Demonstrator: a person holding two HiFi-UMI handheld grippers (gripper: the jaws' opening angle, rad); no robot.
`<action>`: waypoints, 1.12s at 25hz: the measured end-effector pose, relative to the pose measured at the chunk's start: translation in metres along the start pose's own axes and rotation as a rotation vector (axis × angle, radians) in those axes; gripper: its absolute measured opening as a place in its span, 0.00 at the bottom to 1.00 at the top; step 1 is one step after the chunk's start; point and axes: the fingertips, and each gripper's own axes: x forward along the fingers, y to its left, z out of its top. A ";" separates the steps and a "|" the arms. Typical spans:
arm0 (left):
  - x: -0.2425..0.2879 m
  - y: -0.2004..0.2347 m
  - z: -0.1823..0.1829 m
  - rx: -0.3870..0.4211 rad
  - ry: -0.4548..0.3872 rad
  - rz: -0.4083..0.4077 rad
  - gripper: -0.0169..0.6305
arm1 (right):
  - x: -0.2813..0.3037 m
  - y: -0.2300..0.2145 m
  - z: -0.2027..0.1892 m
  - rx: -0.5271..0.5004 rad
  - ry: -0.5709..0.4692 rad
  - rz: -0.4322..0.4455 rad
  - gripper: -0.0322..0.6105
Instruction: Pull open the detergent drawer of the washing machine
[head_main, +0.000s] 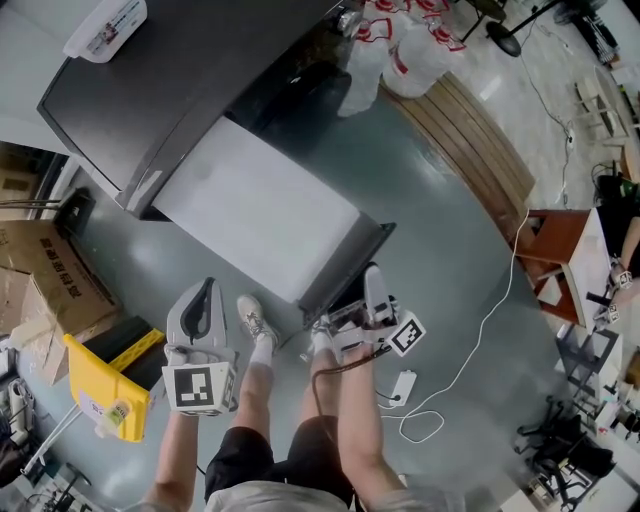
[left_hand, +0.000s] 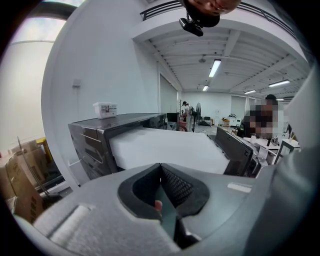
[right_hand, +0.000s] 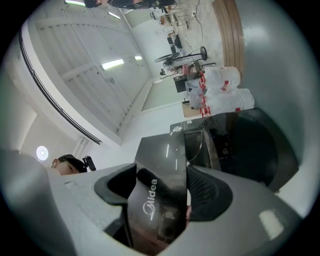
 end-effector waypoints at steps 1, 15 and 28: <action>0.000 -0.001 -0.001 0.000 0.001 -0.002 0.04 | -0.001 0.000 0.000 0.002 0.003 0.006 0.53; 0.003 -0.010 0.017 0.018 -0.018 -0.019 0.04 | -0.018 0.003 0.007 -0.154 0.102 -0.109 0.53; 0.004 -0.065 0.101 0.054 -0.109 -0.123 0.04 | -0.022 0.092 0.053 -0.720 0.186 -0.429 0.53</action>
